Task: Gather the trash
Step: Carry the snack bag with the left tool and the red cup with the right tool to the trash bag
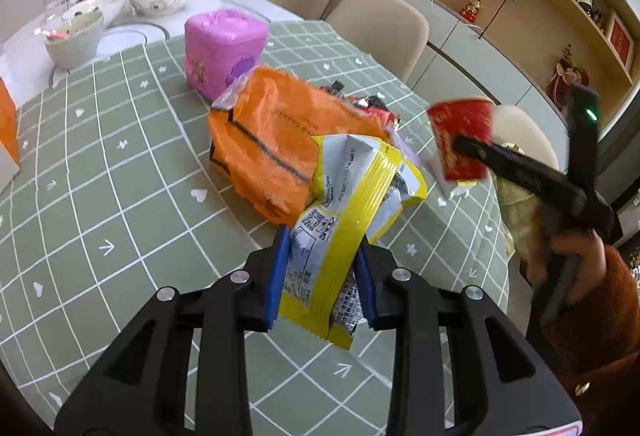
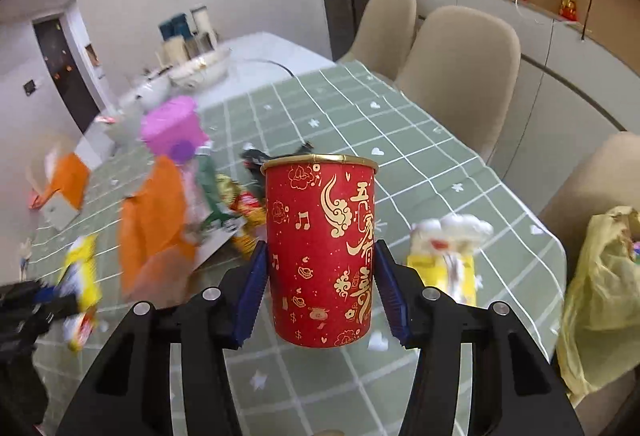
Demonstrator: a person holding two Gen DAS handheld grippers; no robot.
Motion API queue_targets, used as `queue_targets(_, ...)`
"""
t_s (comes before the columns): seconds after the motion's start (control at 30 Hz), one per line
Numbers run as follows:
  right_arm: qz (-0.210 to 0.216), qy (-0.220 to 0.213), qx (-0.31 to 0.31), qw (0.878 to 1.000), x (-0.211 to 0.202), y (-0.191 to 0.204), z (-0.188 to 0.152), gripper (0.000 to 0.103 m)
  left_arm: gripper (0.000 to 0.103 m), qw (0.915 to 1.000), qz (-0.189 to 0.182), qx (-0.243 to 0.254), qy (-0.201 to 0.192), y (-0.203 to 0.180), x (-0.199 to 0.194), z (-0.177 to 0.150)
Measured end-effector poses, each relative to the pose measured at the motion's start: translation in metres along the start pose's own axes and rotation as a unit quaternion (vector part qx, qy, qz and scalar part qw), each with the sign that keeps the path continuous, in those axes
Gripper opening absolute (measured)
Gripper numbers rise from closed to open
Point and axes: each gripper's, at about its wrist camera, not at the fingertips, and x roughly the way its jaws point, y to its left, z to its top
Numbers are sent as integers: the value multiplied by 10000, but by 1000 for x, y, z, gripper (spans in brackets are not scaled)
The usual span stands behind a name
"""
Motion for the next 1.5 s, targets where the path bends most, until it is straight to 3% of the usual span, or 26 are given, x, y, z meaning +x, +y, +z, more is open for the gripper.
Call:
queue_targets(0.33, -92, -445, 113, 9989, -91, -24, -36, 49, 29, 9973, 287, 549, -401, -77, -31, 2)
queue_targets(0.77, -584, -720, 252, 9954, -167, -108, -56, 49, 29, 9890, -257, 1206, -812, -197, -24, 16)
queue_targets(1.17, -1082, -945, 572, 9880, -217, -214, -83, 49, 30, 9836, -968, 1356, -690, -310, 35, 43)
queue_targets(1.5, -1418, -946, 946, 9808, -222, -304, -124, 49, 30, 9772, -1518, 1441, -348, -394, 107, 53)
